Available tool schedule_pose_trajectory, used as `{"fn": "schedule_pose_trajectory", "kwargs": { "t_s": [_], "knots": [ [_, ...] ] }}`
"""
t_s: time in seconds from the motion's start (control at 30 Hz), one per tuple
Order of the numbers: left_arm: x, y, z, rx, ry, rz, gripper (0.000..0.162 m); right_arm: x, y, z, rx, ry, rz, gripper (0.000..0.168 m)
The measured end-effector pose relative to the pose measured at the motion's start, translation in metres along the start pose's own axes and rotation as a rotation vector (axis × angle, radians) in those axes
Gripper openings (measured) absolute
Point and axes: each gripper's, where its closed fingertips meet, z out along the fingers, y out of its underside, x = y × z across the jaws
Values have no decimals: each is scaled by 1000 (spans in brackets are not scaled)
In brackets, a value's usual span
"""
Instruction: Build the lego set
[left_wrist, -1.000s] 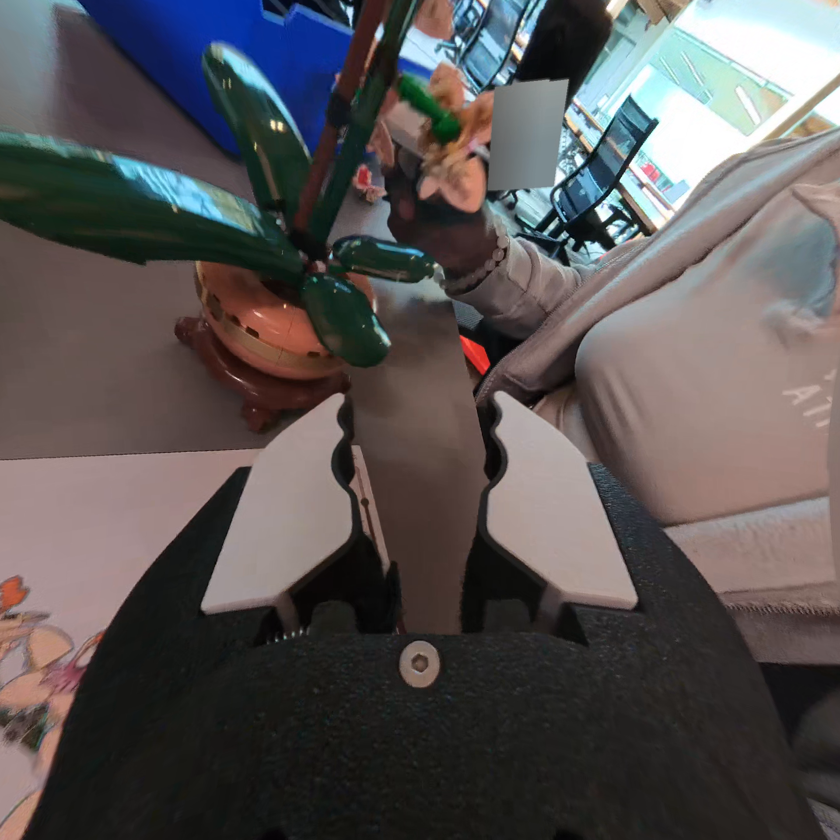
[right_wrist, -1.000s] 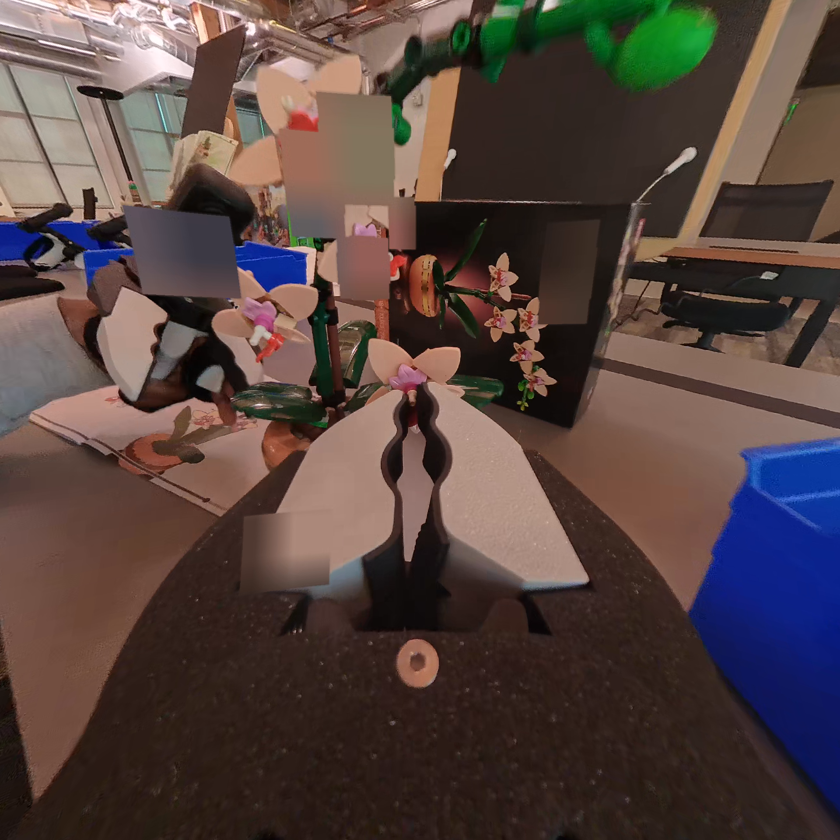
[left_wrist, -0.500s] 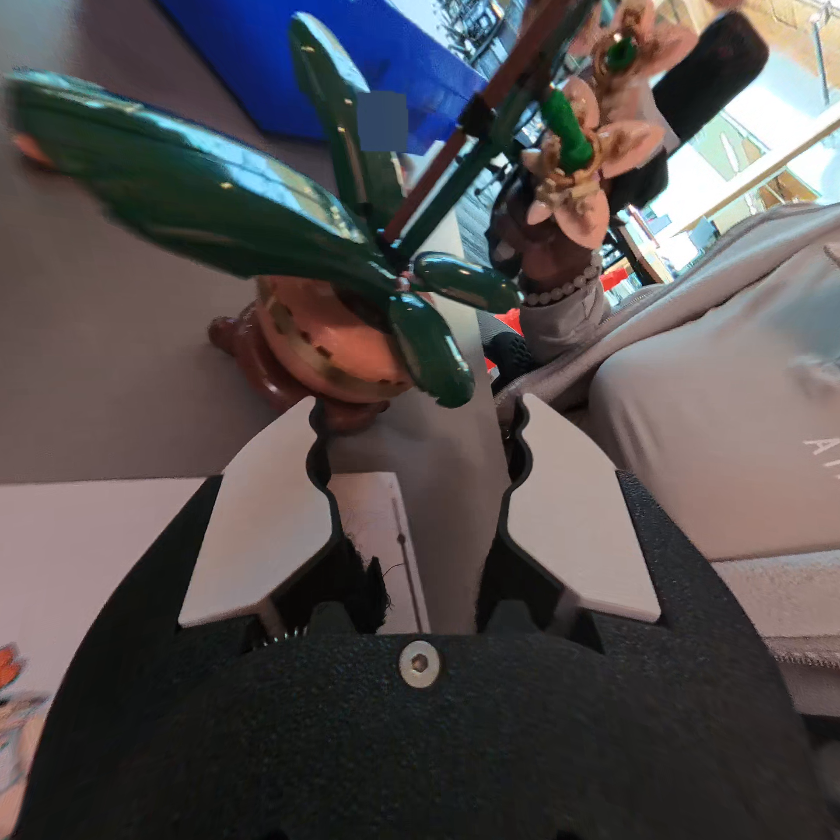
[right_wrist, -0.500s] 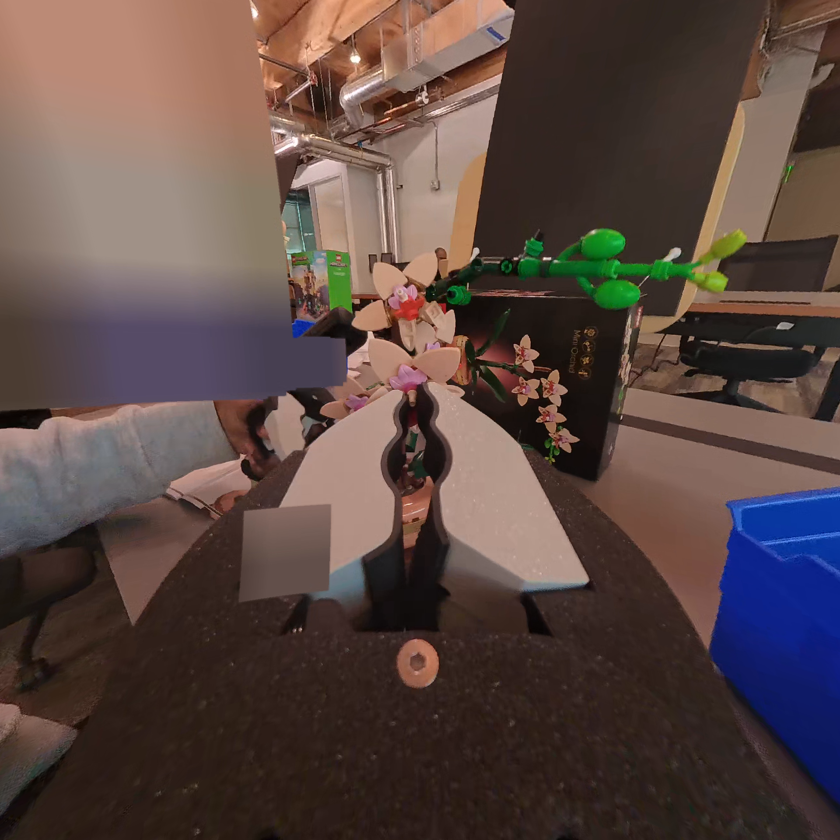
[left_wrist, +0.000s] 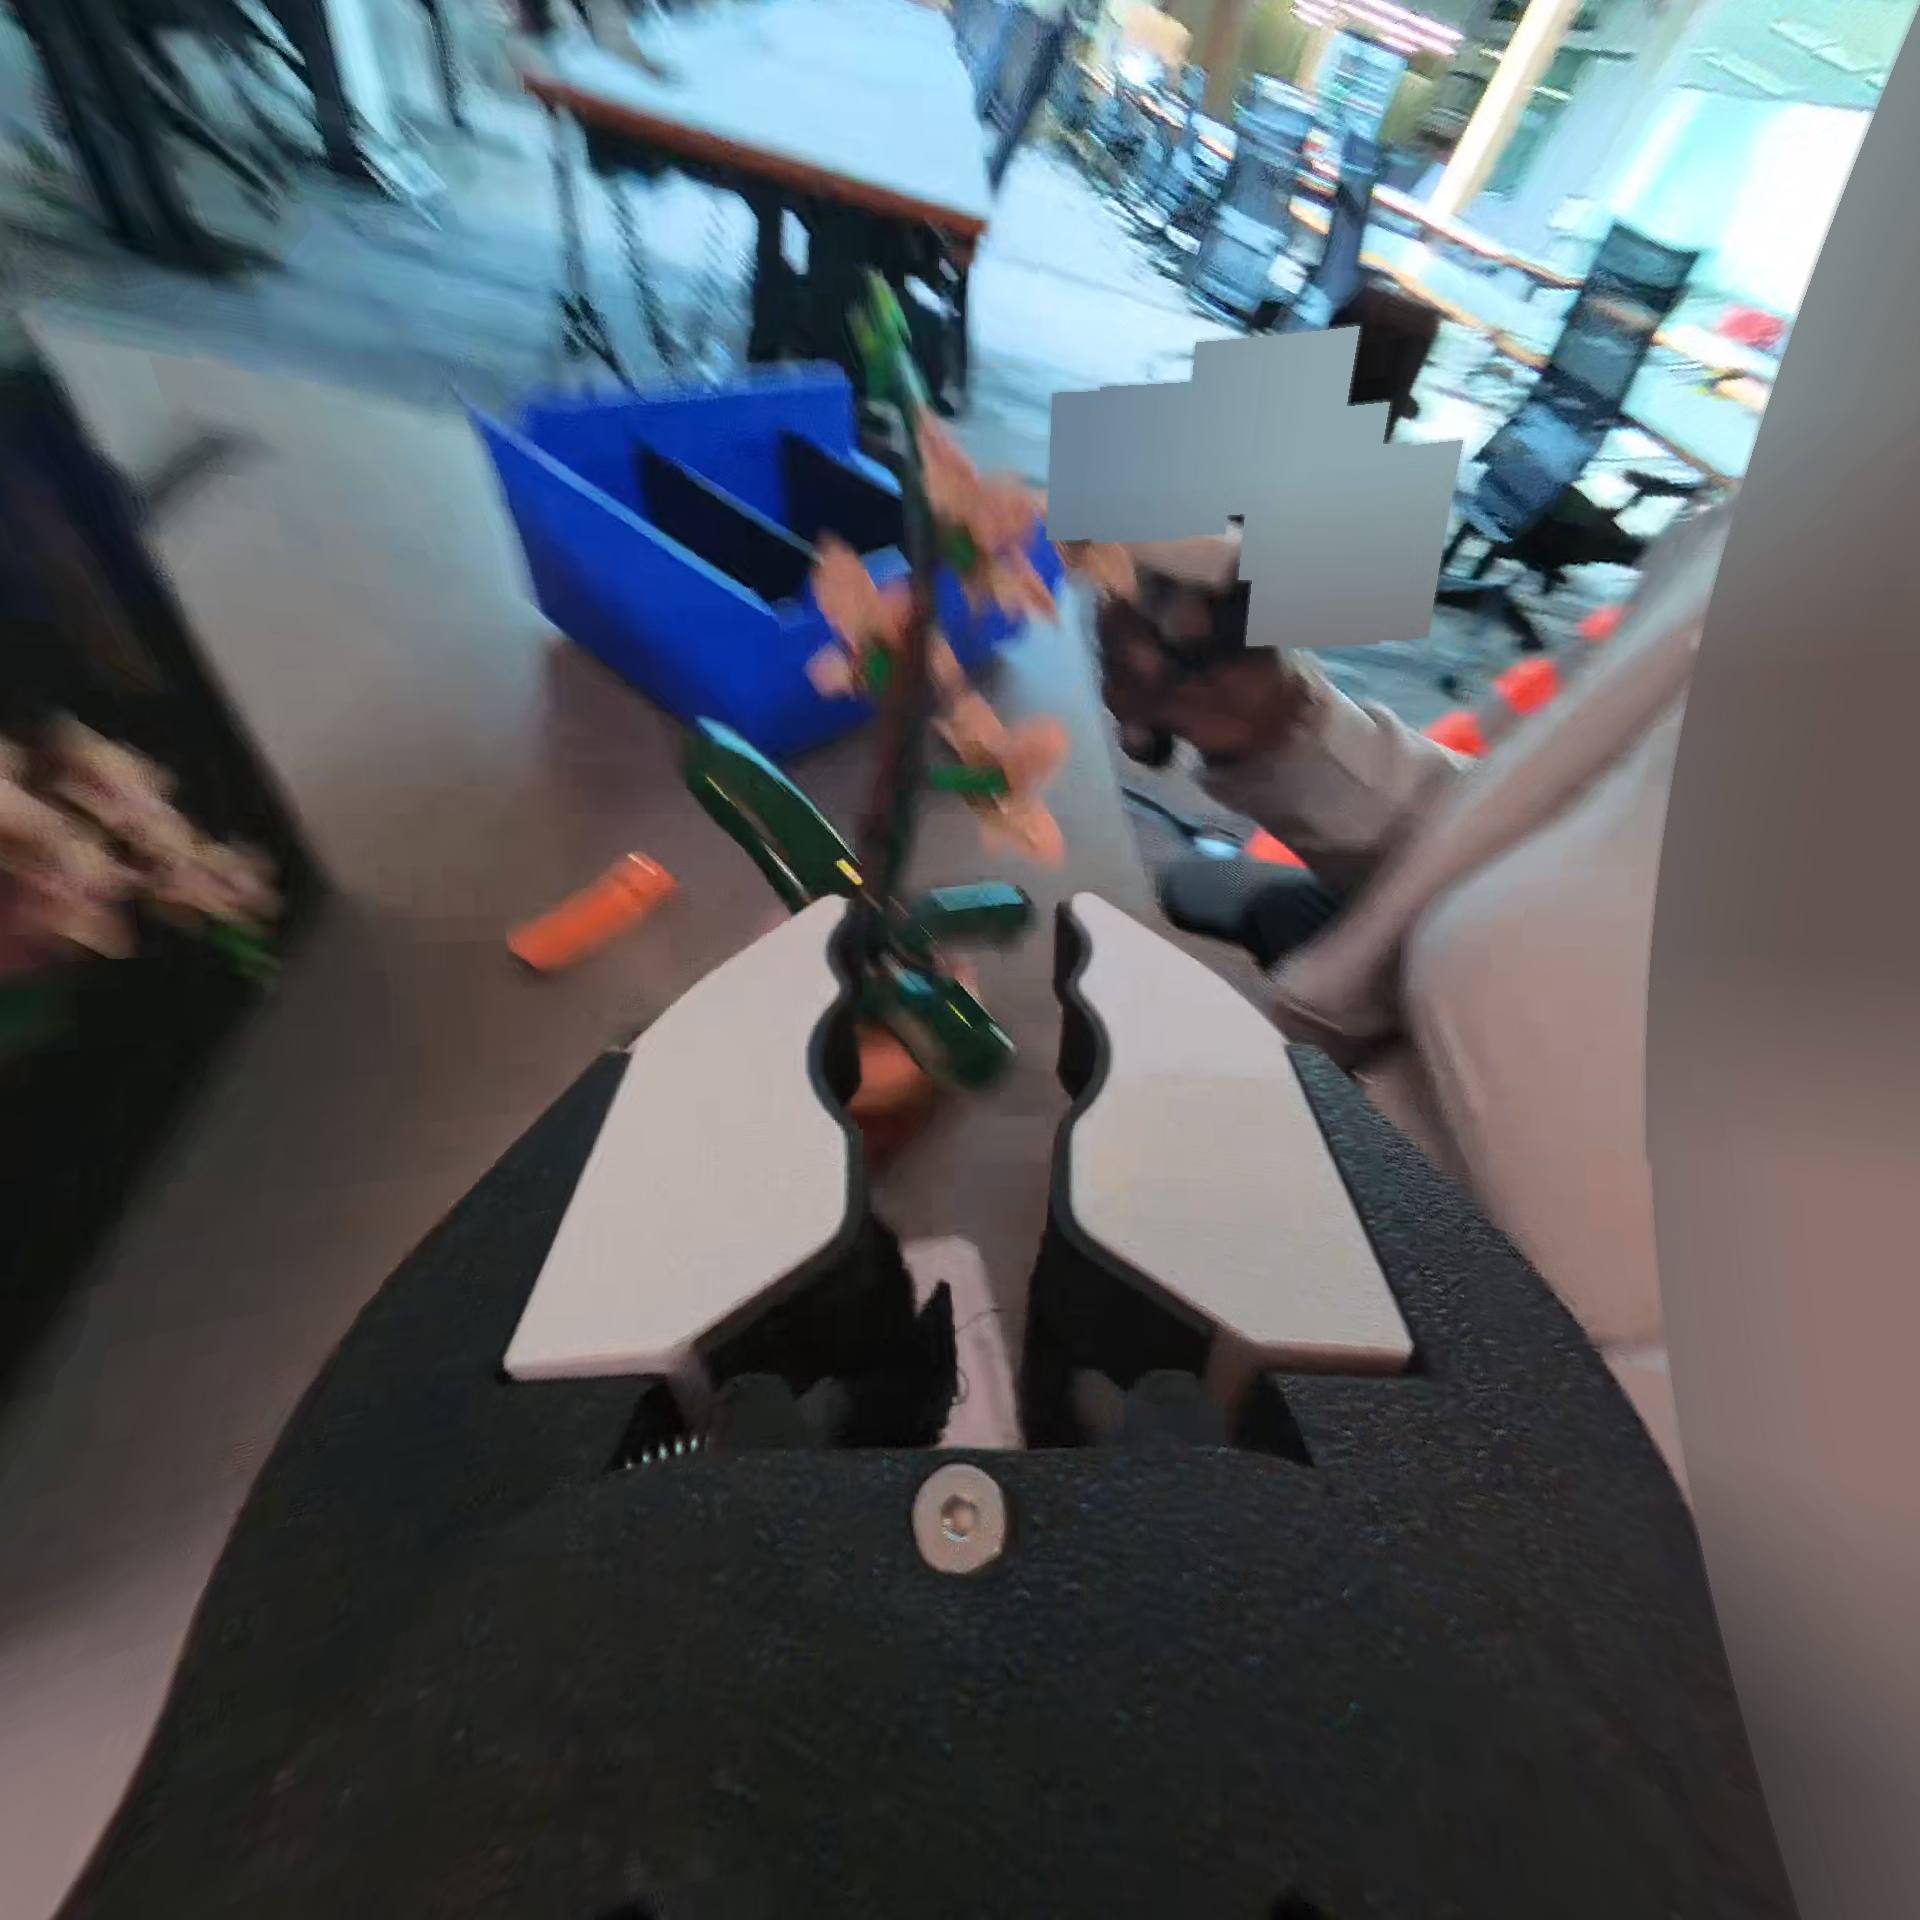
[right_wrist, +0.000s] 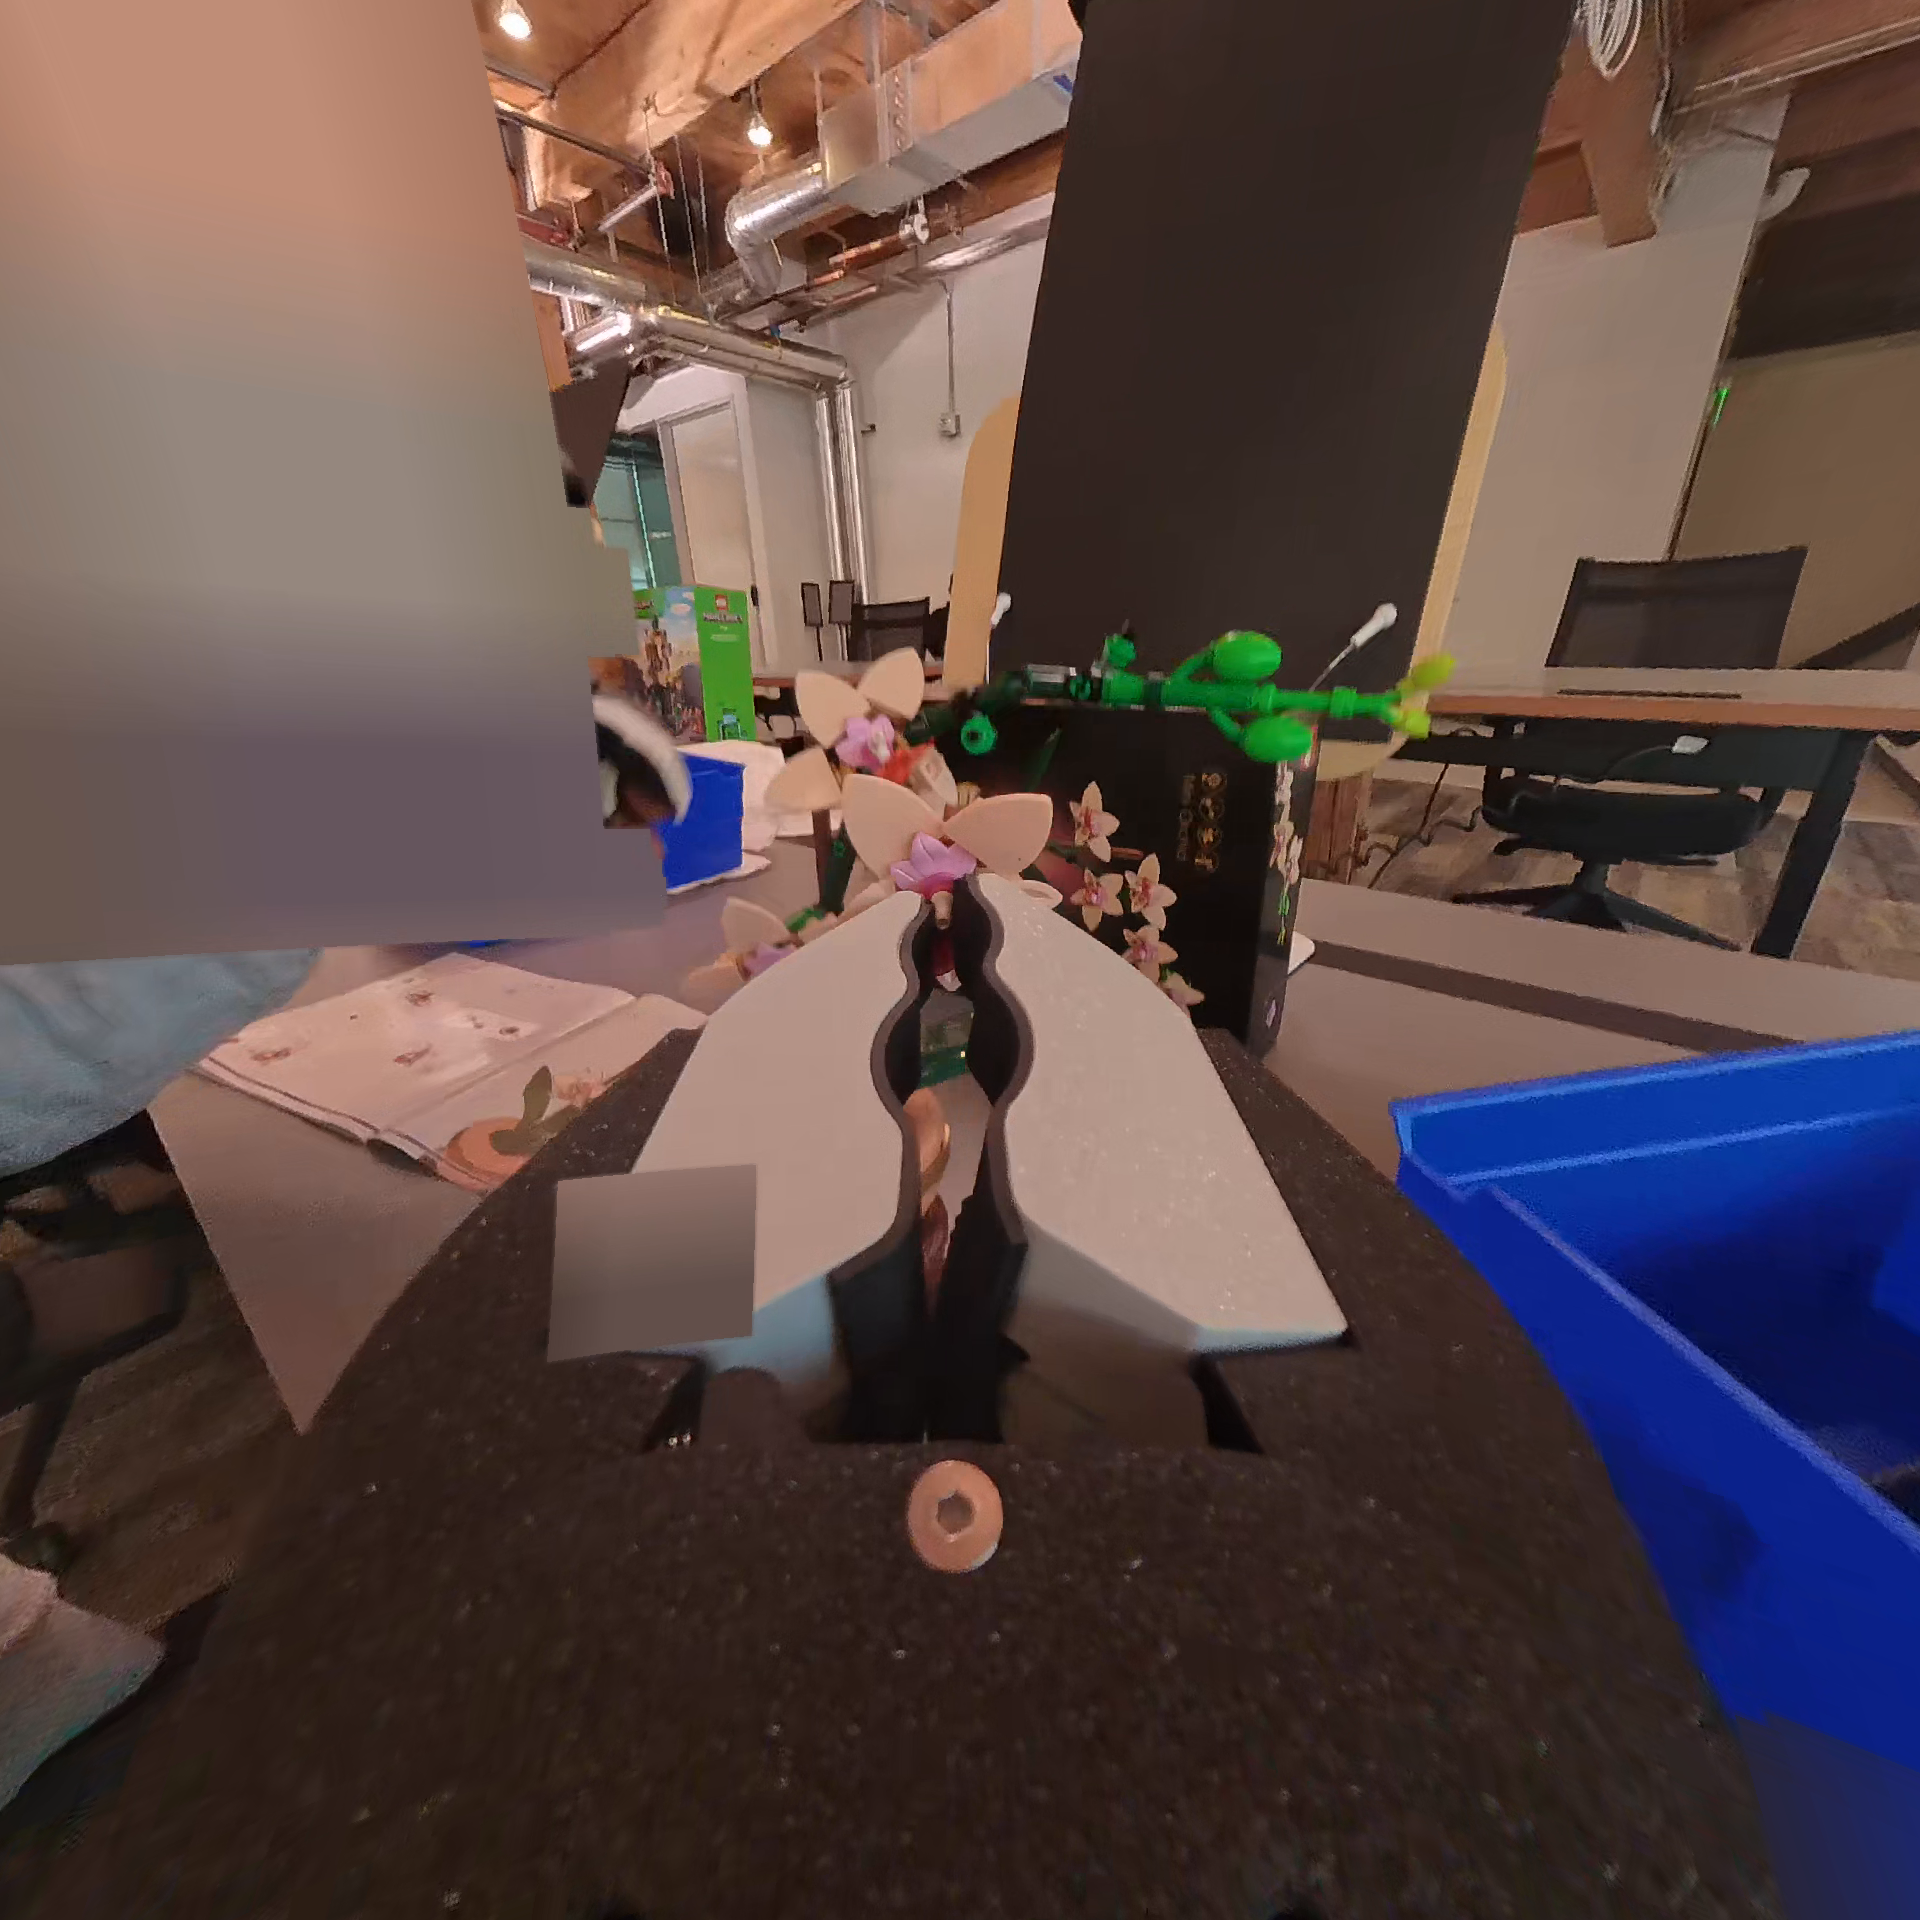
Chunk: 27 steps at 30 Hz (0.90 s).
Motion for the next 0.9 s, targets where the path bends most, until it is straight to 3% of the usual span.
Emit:
{"fn": "schedule_pose_trajectory", "kwargs": {
  "t_s": [0.07, 0.17, 0.37, 0.47, 0.63, 0.77, 0.9],
  "knots": [
    [-14, -46, -2, 60, -52, 129, 23, -4, -9, 4, 34, -15, 1, 3],
    [-26, -83, 18, 9, 53, 328, 15, -13, -16, 13, 67, -44, 26, 3],
    [-40, -78, 86, -238, 461, 352, 6, -16, -16, 25, 67, -51, 28, 3],
    [-38, -70, 108, -287, 621, 403, 6, -12, -13, 27, 58, -38, 28, 3],
    [-26, -80, 126, -321, 848, 229, 13, 6, -10, 32, 10, 97, -77, 3],
    [-15, -86, 131, -398, 859, 40, 35, 6, -17, 38, 27, 144, -255, 3],
    [-14, -82, 135, -479, 731, -109, 33, 14, -15, 35, 42, 145, -234, 3]
  ]
}}
